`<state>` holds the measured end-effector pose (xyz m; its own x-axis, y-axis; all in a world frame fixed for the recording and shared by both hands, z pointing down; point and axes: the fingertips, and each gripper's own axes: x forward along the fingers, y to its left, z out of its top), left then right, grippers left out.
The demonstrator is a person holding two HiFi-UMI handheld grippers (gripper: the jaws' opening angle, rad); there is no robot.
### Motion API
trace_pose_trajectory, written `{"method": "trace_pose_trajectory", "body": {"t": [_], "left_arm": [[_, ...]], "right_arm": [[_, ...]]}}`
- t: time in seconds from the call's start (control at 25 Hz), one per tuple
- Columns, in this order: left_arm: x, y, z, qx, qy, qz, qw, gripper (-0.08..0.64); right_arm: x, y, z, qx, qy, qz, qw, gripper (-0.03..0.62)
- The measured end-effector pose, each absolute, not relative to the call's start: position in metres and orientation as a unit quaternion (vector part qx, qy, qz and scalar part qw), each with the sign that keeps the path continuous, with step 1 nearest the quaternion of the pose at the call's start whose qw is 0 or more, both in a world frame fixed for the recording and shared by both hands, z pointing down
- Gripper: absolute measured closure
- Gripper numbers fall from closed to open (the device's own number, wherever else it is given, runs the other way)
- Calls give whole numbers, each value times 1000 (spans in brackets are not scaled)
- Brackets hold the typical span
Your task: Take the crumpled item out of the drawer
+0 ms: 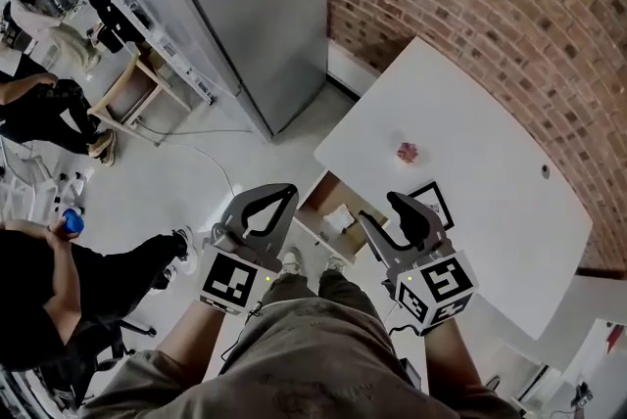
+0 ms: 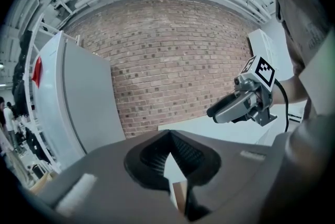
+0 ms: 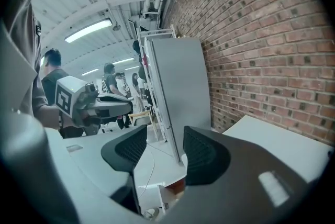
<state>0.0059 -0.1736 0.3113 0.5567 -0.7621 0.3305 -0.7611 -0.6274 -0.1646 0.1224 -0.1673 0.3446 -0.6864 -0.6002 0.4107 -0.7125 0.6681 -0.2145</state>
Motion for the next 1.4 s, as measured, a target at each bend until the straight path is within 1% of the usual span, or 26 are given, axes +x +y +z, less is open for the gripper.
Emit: {"method": "trace_pose_trajectory", "body": {"t": [0.12, 0.32, 0.6, 0.76, 0.88, 1.4], "left_arm": [[-11, -179, 333, -877, 440, -194, -24, 558], [-29, -187, 363, -872, 442, -205, -48, 558], [-44, -188, 428, -863, 435, -244, -81, 558], [-48, -183, 467, -861, 420, -268, -104, 558], [-51, -179, 492, -859, 410, -286, -110, 558], [-56, -182, 617, -854, 387, -307, -163, 558]], "right_arm": [[112, -169, 362, 368, -894, 193, 170, 347], [97, -169, 402, 363, -884, 212, 201, 348], [85, -166, 473, 360, -867, 244, 242, 354], [76, -162, 513, 352, -862, 235, 278, 354], [68, -159, 540, 347, -862, 228, 291, 364], [76, -152, 706, 324, -814, 275, 395, 359]]}}
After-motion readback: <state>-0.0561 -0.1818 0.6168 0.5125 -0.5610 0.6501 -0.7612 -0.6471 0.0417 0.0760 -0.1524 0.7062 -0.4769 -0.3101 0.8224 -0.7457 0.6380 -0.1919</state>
